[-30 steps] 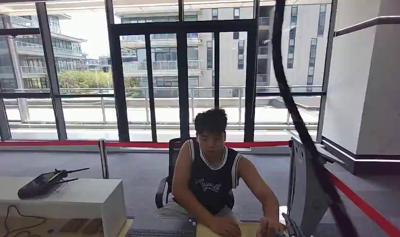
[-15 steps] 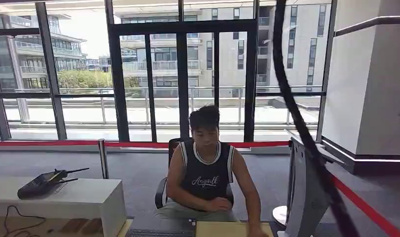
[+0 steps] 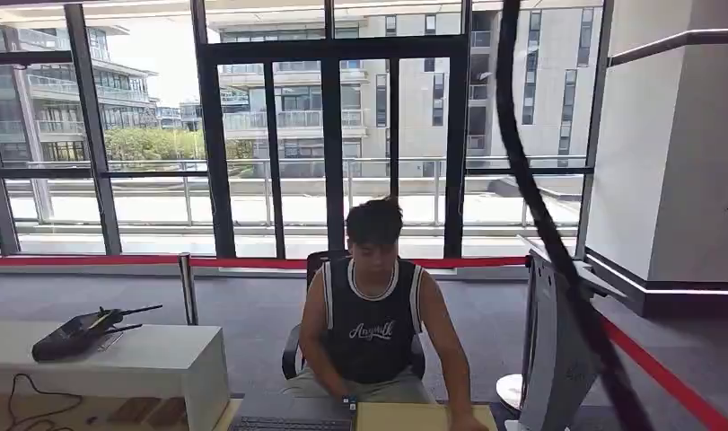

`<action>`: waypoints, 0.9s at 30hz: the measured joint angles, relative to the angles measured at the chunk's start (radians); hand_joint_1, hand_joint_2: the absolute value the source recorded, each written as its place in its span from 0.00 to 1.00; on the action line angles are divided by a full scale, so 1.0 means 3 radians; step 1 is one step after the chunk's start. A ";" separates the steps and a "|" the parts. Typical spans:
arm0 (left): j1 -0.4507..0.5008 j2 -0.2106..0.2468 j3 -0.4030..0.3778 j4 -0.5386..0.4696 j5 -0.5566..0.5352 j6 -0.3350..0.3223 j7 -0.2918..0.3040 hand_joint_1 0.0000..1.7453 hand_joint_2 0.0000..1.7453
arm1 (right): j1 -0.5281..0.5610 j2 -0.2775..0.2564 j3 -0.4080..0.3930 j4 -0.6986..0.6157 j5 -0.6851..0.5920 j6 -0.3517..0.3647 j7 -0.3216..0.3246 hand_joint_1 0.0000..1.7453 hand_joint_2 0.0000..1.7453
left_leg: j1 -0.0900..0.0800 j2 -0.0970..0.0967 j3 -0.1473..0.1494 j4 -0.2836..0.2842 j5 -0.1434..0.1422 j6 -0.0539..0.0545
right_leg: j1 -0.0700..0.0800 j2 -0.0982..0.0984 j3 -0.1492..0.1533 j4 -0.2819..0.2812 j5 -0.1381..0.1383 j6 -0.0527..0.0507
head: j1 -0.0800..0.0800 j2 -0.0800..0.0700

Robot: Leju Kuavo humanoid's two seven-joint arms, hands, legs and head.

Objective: Pass the card to the sensor for recognition and then transmit it.

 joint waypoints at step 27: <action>0.0000 0.0004 0.0000 0.0000 -0.0003 -0.0014 0.0027 0.00 0.00 | 0.0070 0.0083 0.0179 0.0280 -0.0011 0.0144 0.0061 1.00 1.00 | 0.0000 0.0002 0.0002 0.0000 0.0000 0.0000 | 0.0000 0.0000 0.0002 -0.0001 0.0000 0.0000 | 0.0001 0.0000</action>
